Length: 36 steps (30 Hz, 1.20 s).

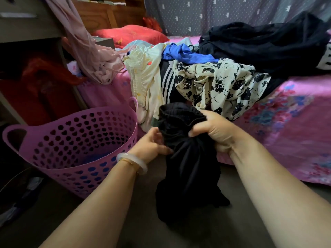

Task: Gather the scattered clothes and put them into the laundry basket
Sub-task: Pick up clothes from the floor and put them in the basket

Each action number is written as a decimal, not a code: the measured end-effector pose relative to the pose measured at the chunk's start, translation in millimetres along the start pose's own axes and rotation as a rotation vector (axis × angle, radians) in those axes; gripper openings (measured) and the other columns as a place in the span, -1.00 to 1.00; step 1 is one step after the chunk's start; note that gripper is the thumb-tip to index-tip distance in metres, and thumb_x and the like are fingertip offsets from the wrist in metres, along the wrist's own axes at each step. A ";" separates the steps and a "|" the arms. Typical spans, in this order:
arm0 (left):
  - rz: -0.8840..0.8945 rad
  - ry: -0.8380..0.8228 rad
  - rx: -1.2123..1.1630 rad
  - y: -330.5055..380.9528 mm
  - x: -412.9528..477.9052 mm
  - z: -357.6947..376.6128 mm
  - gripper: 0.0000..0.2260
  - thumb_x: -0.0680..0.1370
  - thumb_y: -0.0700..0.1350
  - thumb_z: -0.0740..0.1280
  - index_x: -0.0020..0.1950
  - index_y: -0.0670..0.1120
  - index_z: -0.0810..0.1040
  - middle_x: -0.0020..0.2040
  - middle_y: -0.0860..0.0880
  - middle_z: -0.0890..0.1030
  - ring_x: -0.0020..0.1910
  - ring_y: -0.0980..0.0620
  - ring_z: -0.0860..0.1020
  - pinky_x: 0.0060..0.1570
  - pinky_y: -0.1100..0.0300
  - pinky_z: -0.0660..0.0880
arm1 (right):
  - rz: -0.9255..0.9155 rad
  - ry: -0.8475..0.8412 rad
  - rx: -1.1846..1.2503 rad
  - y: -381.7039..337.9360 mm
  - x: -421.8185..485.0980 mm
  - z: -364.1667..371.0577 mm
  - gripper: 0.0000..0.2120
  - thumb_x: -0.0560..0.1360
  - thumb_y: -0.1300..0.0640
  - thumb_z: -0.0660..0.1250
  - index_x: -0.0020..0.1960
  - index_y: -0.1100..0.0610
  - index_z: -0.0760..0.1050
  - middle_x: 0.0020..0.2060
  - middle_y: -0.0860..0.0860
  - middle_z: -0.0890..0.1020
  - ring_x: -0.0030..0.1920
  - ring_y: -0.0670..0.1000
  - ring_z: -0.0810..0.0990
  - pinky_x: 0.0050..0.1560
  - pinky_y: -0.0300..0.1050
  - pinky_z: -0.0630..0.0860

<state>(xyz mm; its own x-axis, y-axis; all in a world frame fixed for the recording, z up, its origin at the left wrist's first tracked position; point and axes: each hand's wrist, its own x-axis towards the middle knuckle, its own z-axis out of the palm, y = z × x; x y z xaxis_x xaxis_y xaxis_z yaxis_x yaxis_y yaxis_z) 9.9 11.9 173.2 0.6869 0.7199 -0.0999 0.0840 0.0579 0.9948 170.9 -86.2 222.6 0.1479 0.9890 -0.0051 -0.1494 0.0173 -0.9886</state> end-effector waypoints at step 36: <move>-0.169 -0.368 0.292 -23.6 -6.9 10.2 -0.02 0.24 -0.23 0.59 0.50 0.13 0.11 0.35 0.20 0.34 0.38 0.16 0.28 0.38 0.17 0.26 | 0.224 0.538 0.311 10.1 26.0 -7.4 -0.69 0.44 0.27 0.43 0.15 0.34 0.55 0.00 0.23 0.67 -0.06 0.16 0.68 -0.03 0.05 0.62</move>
<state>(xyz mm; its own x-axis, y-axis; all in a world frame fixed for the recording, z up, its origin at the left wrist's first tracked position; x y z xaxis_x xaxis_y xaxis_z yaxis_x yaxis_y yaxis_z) 10.6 -1.5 150.2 0.8510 0.4222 -0.3124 0.3788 -0.0813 0.9219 180.4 -61.4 211.5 0.5366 0.7634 -0.3596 -0.4970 -0.0585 -0.8658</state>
